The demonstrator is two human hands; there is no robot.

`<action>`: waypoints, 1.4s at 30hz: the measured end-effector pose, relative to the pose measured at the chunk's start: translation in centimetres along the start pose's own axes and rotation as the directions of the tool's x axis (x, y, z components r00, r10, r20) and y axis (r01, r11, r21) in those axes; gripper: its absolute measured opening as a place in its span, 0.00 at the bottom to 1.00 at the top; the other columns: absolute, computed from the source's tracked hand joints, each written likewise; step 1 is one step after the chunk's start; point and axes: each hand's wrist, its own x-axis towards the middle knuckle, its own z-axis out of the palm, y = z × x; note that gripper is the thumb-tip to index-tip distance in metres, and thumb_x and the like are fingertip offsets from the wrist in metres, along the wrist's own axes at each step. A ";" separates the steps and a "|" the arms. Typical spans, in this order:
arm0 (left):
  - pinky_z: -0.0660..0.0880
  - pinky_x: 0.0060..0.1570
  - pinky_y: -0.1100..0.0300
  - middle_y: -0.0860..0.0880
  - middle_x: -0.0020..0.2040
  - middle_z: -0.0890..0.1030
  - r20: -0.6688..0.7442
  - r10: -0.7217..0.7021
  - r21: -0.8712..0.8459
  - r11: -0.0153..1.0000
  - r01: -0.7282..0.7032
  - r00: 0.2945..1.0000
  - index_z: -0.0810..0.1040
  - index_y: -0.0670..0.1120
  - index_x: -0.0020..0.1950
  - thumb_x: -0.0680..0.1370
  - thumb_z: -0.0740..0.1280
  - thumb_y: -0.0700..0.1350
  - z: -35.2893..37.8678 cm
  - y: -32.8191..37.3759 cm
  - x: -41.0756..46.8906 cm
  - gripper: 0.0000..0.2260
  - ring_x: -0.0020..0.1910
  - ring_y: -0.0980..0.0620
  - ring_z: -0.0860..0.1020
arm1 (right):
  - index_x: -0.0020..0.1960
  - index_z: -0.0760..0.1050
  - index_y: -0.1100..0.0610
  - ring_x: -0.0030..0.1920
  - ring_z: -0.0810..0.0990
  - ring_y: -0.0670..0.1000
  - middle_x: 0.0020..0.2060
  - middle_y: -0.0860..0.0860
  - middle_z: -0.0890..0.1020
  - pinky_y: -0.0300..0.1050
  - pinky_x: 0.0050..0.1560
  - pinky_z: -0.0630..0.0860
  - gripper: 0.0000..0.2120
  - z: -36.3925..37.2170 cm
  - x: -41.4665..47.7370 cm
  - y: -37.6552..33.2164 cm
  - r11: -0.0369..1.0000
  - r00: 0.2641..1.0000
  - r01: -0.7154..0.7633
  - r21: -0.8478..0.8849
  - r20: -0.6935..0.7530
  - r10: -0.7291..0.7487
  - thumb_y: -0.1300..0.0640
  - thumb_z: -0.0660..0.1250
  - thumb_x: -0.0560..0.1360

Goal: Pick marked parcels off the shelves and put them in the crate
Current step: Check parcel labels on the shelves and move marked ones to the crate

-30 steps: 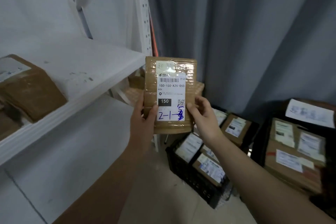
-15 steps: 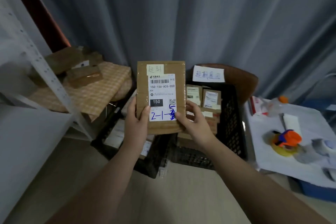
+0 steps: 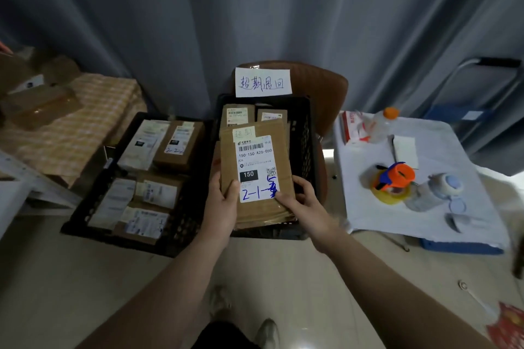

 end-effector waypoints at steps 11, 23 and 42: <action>0.73 0.58 0.57 0.53 0.65 0.74 0.197 -0.095 0.072 0.994 0.082 0.976 0.60 0.57 0.74 0.81 0.60 0.50 0.9 0.3 10.6 0.22 0.59 0.56 0.74 | 0.69 0.65 0.44 0.54 0.79 0.48 0.56 0.48 0.79 0.46 0.50 0.78 0.24 -1.5 11.0 -1.2 0.988 0.992 -0.085 0.128 -0.081 0.096 0.51 0.68 0.75; 0.73 0.61 0.51 0.52 0.70 0.66 0.314 -0.045 0.249 0.968 -0.037 0.948 0.58 0.57 0.74 0.72 0.71 0.55 2.9 5.5 29.0 0.34 0.67 0.52 0.69 | 0.56 0.76 0.34 0.53 0.82 0.49 0.51 0.48 0.84 0.48 0.58 0.75 0.15 -7.9 24.8 -8.1 0.982 0.994 -0.066 -0.175 0.072 0.080 0.48 0.70 0.72; 0.78 0.44 0.56 0.53 0.52 0.76 0.237 -0.040 0.406 0.912 -0.061 0.971 0.67 0.47 0.62 0.78 0.65 0.51 8.9 3.9 32.1 0.16 0.47 0.53 0.77 | 0.71 0.64 0.50 0.67 0.68 0.54 0.69 0.53 0.66 0.50 0.66 0.69 0.26 -9.9 33.9 -9.0 0.786 0.903 -0.026 -0.618 -0.352 -0.247 0.48 0.67 0.76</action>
